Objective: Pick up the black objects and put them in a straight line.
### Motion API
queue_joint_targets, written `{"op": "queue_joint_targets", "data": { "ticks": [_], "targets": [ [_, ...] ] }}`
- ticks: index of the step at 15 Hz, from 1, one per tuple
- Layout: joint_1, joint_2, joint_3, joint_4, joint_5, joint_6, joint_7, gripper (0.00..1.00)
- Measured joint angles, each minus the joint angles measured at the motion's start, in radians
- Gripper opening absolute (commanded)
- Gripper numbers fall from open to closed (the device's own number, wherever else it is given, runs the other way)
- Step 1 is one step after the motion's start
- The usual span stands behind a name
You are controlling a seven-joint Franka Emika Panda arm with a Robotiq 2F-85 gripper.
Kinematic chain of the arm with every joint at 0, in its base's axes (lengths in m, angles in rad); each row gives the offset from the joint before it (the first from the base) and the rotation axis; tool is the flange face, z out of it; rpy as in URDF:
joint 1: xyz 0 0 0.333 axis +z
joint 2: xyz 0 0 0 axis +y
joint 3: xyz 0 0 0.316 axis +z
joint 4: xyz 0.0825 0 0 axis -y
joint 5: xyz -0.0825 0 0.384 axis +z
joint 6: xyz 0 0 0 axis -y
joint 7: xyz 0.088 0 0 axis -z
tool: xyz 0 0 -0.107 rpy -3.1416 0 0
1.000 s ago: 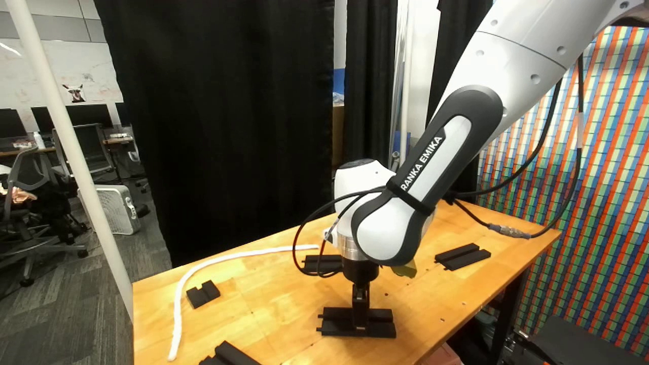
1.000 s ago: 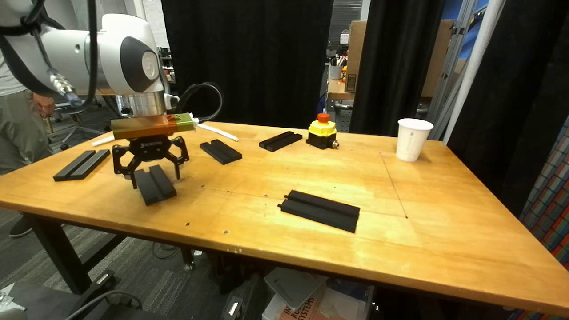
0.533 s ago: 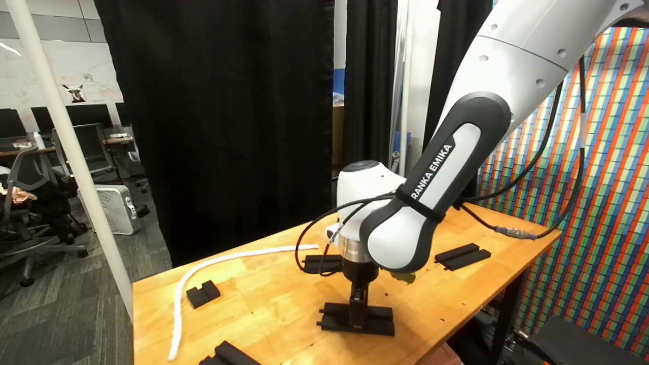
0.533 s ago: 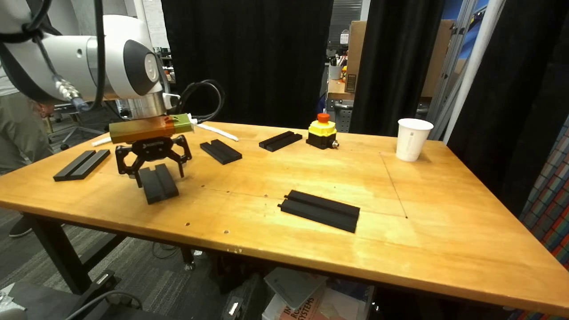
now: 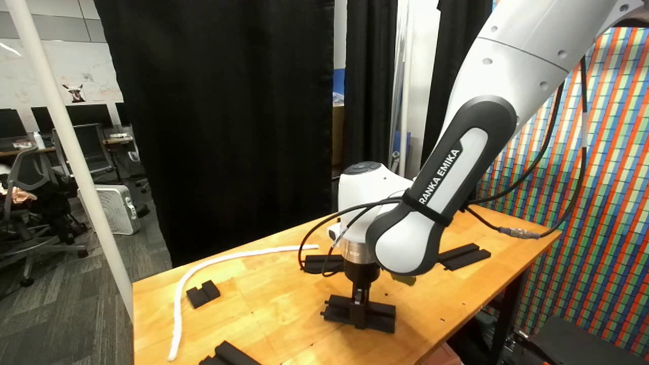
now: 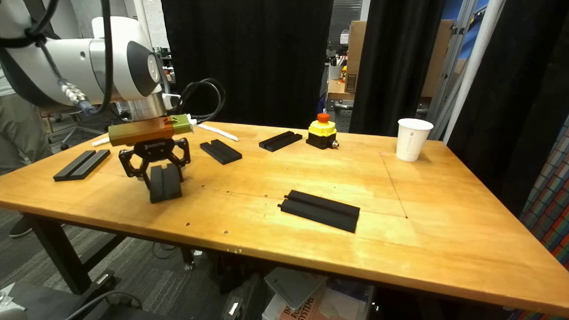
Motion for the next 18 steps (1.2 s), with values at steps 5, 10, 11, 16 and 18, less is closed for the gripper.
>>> {"op": "queue_joint_targets", "data": {
  "ticks": [5, 10, 11, 16, 18],
  "targets": [
    [-0.001, -0.004, 0.002, 0.0, 0.002, -0.004, -0.033, 0.46],
    [-0.06, -0.017, 0.01, 0.0, 0.093, -0.062, -0.309, 0.46],
    [-0.082, -0.026, 0.008, 0.0, 0.111, -0.087, -0.369, 0.46],
    [-0.17, -0.107, -0.057, 0.012, 0.123, -0.238, -0.588, 0.46],
    [-0.184, -0.141, -0.095, 0.025, 0.123, -0.289, -0.659, 0.46]
  ]
}}
